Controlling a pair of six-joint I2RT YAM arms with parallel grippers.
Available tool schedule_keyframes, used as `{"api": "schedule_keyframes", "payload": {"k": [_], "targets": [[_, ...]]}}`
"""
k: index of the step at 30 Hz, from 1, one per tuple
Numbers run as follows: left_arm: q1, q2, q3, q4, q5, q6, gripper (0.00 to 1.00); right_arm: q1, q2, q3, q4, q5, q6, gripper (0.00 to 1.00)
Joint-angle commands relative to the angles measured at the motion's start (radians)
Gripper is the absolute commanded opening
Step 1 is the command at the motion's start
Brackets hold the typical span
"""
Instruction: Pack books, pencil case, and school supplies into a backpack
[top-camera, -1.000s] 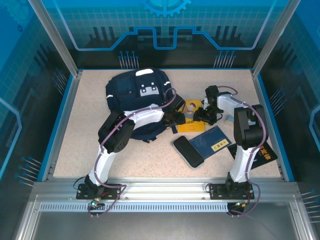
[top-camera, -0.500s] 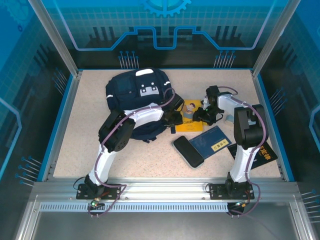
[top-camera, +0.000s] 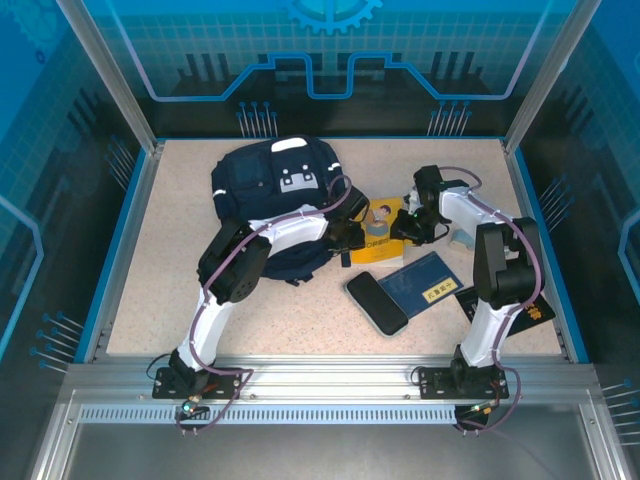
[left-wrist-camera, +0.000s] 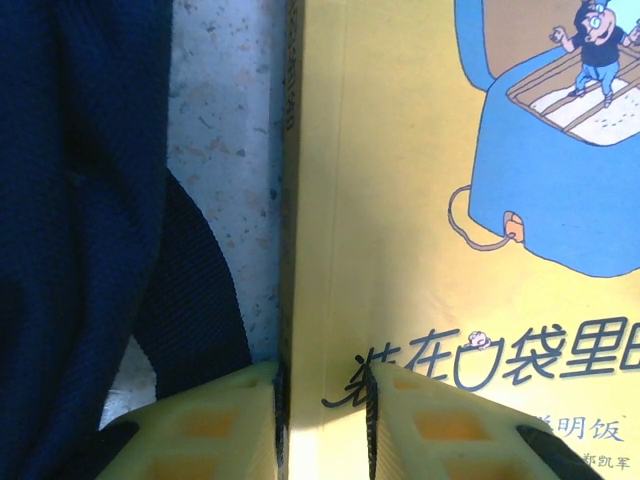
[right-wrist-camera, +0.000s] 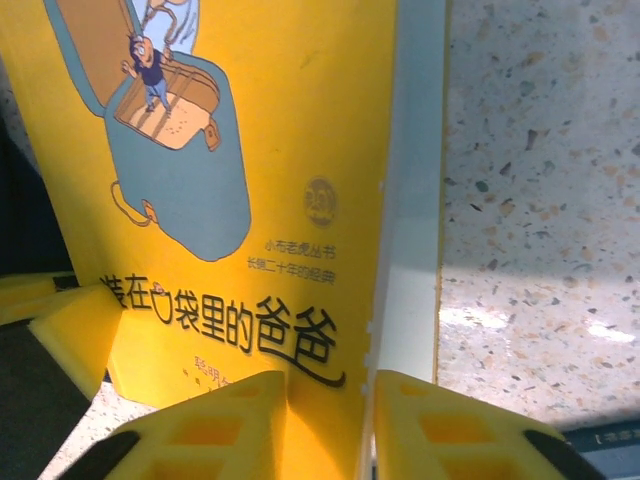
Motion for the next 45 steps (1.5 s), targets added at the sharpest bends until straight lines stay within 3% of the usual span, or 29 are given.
{"api": "schedule_keyframes", "payload": {"k": [1,6,11,16,23,30,37,45], "targets": [[-0.002,0.063,-0.002,-0.057,-0.011,0.028,0.27,0.029,-0.023,0.027,-0.037,-0.055,0.012,0.22],[0.000,0.033,0.001,-0.046,0.002,0.045,0.29,0.028,-0.035,0.025,-0.025,-0.048,0.022,0.00],[0.031,-0.066,0.000,0.007,0.098,0.083,0.46,0.005,-0.099,-0.006,0.049,-0.089,0.029,0.00],[0.085,-0.180,-0.017,0.046,0.211,0.096,0.64,-0.044,-0.177,-0.031,0.136,-0.236,0.040,0.00],[0.178,-0.355,-0.160,0.144,0.299,0.059,0.79,-0.093,-0.215,-0.031,0.207,-0.448,0.096,0.00],[0.292,-0.510,-0.359,0.244,0.346,0.021,0.88,-0.092,-0.243,-0.006,0.282,-0.588,0.175,0.00],[0.353,-0.604,-0.489,0.290,0.399,-0.034,0.91,-0.069,-0.301,-0.004,0.351,-0.602,0.252,0.00],[0.434,-0.699,-0.605,0.326,0.375,-0.099,0.92,0.064,-0.265,0.044,0.391,-0.608,0.283,0.00]]}}
